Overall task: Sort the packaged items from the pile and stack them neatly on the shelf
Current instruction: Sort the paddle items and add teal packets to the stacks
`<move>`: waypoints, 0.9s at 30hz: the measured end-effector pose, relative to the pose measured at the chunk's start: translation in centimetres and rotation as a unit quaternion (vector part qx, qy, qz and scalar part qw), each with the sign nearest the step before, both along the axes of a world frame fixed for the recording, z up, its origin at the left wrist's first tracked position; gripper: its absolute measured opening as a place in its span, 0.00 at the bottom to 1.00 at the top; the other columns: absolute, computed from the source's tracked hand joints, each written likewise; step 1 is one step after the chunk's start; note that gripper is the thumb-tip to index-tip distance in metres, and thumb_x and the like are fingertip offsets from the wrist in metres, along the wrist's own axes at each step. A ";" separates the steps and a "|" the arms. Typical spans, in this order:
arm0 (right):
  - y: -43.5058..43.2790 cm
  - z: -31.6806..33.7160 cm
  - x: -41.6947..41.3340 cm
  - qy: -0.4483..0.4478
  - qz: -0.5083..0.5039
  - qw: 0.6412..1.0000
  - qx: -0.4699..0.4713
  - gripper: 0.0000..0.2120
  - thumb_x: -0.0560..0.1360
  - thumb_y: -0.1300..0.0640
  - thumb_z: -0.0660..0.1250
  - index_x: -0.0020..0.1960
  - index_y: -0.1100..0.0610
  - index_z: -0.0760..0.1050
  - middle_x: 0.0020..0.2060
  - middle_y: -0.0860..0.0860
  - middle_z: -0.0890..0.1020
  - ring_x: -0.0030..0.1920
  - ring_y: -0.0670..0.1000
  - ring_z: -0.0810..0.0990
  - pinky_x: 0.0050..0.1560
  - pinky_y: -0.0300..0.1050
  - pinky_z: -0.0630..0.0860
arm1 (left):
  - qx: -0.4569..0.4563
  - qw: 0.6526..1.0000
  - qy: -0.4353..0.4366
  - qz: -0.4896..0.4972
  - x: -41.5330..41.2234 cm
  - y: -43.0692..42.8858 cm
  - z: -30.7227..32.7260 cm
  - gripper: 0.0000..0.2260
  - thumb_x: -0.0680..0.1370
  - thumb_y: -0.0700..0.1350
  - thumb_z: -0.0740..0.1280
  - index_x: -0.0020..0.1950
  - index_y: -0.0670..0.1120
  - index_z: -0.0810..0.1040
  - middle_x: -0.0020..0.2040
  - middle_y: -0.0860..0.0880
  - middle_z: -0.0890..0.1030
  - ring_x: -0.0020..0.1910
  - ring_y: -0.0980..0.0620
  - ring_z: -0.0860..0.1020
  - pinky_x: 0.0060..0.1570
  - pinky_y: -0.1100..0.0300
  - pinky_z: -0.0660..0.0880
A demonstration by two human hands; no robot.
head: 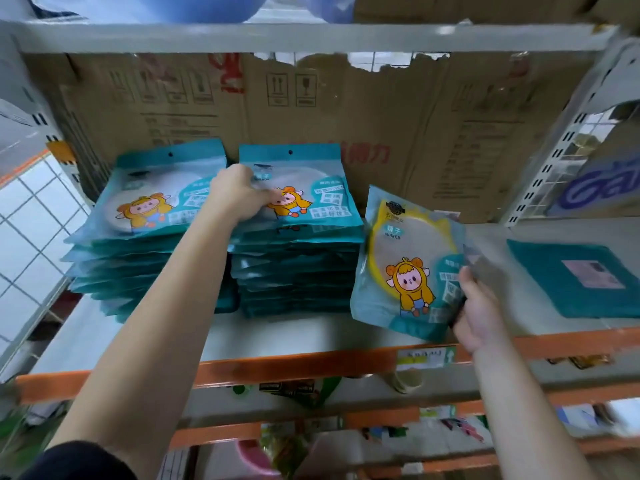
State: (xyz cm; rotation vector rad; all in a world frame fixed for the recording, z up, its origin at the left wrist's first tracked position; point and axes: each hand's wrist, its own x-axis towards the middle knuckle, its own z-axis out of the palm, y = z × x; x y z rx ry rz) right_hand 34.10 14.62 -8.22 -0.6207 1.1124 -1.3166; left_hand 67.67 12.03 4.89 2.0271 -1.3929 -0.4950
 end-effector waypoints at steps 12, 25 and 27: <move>-0.1 3.2 0.9 -0.051 0.050 0.996 -0.056 0.20 0.81 0.48 0.57 0.69 0.55 0.72 0.61 0.57 0.81 0.60 0.58 0.80 0.52 0.56 0.81 | 0.039 0.991 -0.123 -0.040 -0.1 -0.4 -0.3 0.21 0.78 0.56 0.68 0.40 0.38 0.72 0.37 0.40 0.77 0.38 0.42 0.74 0.36 0.54 0.68; -3.8 15.0 14.8 -0.036 0.167 0.979 -0.115 0.15 0.83 0.52 0.58 0.55 0.61 0.77 0.51 0.58 0.84 0.49 0.59 0.85 0.45 0.61 0.82 | -0.346 0.924 -0.160 -0.012 2.5 10.5 -7.3 0.08 0.80 0.44 0.65 0.52 0.40 0.80 0.46 0.44 0.79 0.46 0.45 0.75 0.46 0.61 0.66; -4.6 16.0 18.8 -0.024 0.187 0.977 -0.098 0.15 0.83 0.53 0.58 0.57 0.63 0.76 0.51 0.60 0.83 0.44 0.60 0.84 0.37 0.58 0.82 | -0.345 0.923 -0.168 -0.002 3.2 12.1 -9.7 0.08 0.80 0.45 0.66 0.47 0.40 0.79 0.43 0.45 0.78 0.43 0.47 0.74 0.42 0.60 0.66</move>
